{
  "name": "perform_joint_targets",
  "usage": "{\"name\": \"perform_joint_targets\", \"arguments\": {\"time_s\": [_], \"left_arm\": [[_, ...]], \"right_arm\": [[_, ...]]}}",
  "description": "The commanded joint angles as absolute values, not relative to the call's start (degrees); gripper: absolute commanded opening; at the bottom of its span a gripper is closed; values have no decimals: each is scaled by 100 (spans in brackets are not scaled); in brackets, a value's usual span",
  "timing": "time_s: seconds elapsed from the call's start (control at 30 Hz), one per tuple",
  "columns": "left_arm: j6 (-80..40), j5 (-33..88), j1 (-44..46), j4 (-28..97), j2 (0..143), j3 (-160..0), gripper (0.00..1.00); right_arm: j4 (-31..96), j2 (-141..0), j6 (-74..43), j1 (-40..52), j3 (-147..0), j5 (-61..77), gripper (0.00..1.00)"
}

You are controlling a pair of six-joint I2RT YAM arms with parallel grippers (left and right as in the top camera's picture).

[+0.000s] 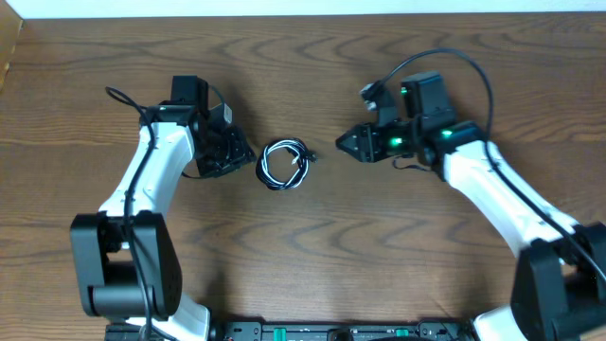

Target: Untangle cables

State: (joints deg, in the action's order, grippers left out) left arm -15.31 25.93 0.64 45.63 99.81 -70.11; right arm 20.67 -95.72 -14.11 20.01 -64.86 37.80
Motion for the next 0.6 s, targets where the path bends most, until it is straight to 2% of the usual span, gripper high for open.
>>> {"name": "perform_joint_targets", "arguments": {"time_s": [0.0, 0.2, 0.43, 0.57], "left_arm": [[-1839, 2434, 73, 4268, 10269, -7072, 41], [-1835, 2432, 73, 4073, 10637, -7046, 41], [-1831, 2432, 73, 3837, 10949, -7035, 40], [-1831, 2432, 73, 3610, 11109, -7035, 40]], "right_arm": [[1750, -10020, -1992, 2209, -6589, 3234, 44], [1352, -10584, -1992, 2318, -6589, 3159, 55], [440, -11255, -1994, 2460, -6589, 2989, 60], [-200, -11705, -2213, 2589, -6589, 2561, 66]]}}
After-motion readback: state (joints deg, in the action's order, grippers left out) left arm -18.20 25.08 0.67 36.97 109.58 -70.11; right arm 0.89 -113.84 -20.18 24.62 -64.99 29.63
